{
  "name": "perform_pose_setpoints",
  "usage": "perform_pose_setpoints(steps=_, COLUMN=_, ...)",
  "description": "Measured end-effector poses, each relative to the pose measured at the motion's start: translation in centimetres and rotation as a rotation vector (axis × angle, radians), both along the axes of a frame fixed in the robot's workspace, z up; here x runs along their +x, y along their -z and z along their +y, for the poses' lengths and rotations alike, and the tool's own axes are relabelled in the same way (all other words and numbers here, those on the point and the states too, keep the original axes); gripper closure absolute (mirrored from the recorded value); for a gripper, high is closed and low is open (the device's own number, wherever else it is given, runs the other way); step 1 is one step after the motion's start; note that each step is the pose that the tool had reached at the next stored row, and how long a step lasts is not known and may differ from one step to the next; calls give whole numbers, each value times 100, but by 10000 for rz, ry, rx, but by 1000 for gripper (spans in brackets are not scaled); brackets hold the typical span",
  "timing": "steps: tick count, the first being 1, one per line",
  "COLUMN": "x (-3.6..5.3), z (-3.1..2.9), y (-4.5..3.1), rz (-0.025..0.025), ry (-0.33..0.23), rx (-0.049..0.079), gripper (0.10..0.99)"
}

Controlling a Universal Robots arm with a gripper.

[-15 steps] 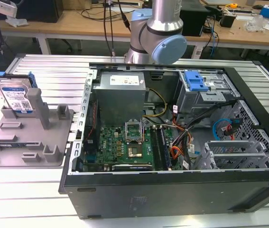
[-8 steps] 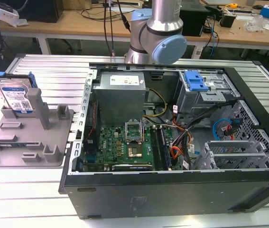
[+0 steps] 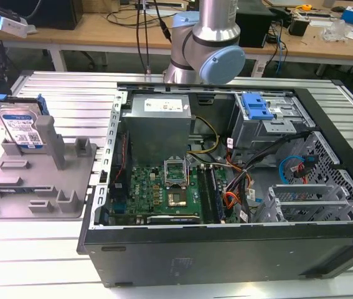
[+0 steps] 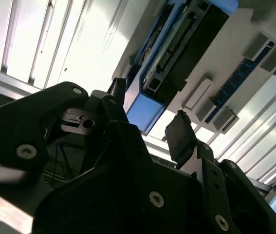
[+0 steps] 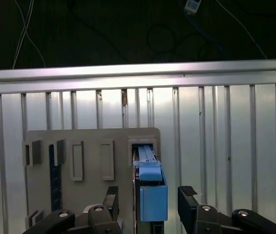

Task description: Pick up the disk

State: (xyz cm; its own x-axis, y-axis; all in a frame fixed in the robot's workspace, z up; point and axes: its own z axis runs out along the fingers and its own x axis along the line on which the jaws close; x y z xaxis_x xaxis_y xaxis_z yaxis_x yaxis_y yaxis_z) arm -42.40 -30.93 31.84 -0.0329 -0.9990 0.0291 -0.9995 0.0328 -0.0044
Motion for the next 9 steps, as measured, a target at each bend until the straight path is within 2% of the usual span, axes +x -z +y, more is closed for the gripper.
perform_pose_setpoints(steps=2, x=0, z=0, y=46, rz=-1, ry=0, rx=1, gripper=486)
perform_pose_setpoints(steps=3, x=0, z=0, y=92, rz=-1, ry=-1, rx=1, gripper=486)
perform_pose_setpoints(steps=6, x=-14, z=0, y=148, rz=0, ry=0, rx=0, gripper=498)
perform_pose_setpoints(steps=7, x=-16, z=-1, y=157, rz=-1, ry=-2, rx=0, gripper=565)
perform_pose_setpoints(steps=8, x=-18, z=0, y=164, rz=-2, ry=-1, rx=1, gripper=565)
perform_pose_setpoints(steps=9, x=-19, z=0, y=178, rz=2, ry=-1, rx=-1, gripper=635)
